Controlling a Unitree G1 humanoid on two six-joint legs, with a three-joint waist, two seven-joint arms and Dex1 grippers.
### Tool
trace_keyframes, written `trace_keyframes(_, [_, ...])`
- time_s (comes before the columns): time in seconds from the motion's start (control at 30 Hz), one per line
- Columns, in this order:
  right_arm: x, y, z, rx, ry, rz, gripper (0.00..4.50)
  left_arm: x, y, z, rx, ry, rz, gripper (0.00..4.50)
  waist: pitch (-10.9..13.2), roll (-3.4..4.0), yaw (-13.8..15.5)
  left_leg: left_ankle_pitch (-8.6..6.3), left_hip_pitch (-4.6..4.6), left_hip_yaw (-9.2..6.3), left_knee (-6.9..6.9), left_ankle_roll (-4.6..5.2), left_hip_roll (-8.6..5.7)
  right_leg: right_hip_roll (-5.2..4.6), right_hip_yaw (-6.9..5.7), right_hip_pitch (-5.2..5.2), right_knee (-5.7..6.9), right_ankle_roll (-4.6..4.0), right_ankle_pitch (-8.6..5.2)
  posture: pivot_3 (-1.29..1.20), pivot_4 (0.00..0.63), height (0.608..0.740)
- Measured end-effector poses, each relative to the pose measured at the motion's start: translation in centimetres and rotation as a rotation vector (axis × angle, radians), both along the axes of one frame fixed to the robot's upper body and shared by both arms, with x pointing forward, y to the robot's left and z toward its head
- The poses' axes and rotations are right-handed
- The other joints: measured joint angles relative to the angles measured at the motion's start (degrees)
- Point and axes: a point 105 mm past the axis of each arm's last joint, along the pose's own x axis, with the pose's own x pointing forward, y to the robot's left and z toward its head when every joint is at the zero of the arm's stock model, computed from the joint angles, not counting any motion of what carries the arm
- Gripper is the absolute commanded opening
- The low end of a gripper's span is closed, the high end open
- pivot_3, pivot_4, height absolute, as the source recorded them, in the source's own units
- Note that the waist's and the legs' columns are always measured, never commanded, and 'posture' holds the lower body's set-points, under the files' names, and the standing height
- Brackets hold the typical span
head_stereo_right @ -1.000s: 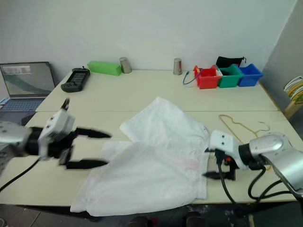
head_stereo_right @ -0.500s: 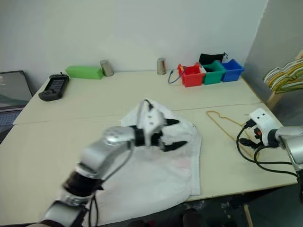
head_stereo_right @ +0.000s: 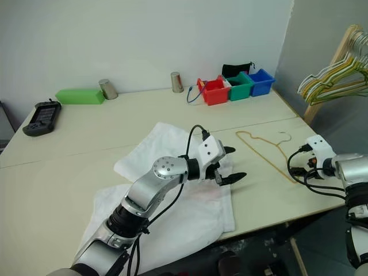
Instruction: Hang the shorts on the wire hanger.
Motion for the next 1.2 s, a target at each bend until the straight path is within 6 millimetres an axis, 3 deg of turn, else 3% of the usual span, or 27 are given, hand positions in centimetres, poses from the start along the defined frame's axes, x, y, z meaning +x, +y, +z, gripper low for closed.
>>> trace_keyframes(0.17, [0.3,0.3,-0.5,0.041,0.025,-0.016,3.84,0.3,0.9,-0.3,0.024,-0.005,0.024,4.50,0.0,0.01,0.4,0.00,-0.02,0.02,0.11,0.00,-0.04,-0.05,0.03,0.00,-0.01,0.10,0.07,-0.16,0.045,0.740])
trace_keyframes(0.43, [0.6,-0.8,-0.7,0.009,0.017,-0.064,1.87,0.4,1.5,0.4,0.013,-0.023,0.057,4.50,-0.1,0.02,0.8,0.00,-0.04,0.01,0.15,0.00,-0.03,-0.05,0.03,0.01,0.00,0.12,0.09,-0.15,0.030,0.740])
trace_keyframes(0.7, [0.0,0.2,-1.3,0.004,0.022,0.023,0.05,0.4,1.9,0.0,0.025,-0.023,0.070,4.50,-0.9,0.05,1.0,0.00,-0.04,-0.01,0.17,0.00,-0.03,-0.04,0.01,0.01,0.01,0.13,0.09,-0.15,0.019,0.740])
trace_keyframes(0.93, [-0.1,1.2,-1.3,-0.040,-0.023,0.115,0.05,1.4,2.7,0.3,0.026,-0.036,0.100,4.50,-1.2,0.25,0.9,0.00,-0.04,0.02,0.36,0.00,-0.05,-0.05,0.04,0.01,0.02,0.22,0.15,-0.17,0.016,0.740])
trace_keyframes(1.0, [0.0,1.1,-0.9,-0.151,-0.068,0.196,0.05,2.0,3.1,0.6,0.024,-0.043,0.108,4.50,-1.2,0.30,0.9,0.00,-0.08,0.01,0.51,0.00,-0.05,-0.05,0.03,-0.04,0.03,0.24,0.16,-0.18,0.019,0.740])
trace_keyframes(1.1, [0.7,0.9,1.2,-0.368,-0.173,0.334,0.05,3.4,4.9,1.2,0.041,-0.062,0.152,4.50,-1.2,0.31,0.6,-0.01,-0.08,0.11,0.56,0.00,-0.06,-0.05,0.09,-0.06,0.04,0.31,0.20,-0.18,0.018,0.740])
trace_keyframes(1.2, [2.0,1.4,4.7,-0.639,-0.316,0.517,0.05,5.4,8.2,2.8,0.051,-0.070,0.212,4.50,-1.2,0.31,-0.1,0.00,-0.08,0.43,0.58,0.00,-0.04,-0.05,0.17,-0.13,0.07,0.35,0.25,-0.17,0.016,0.740])
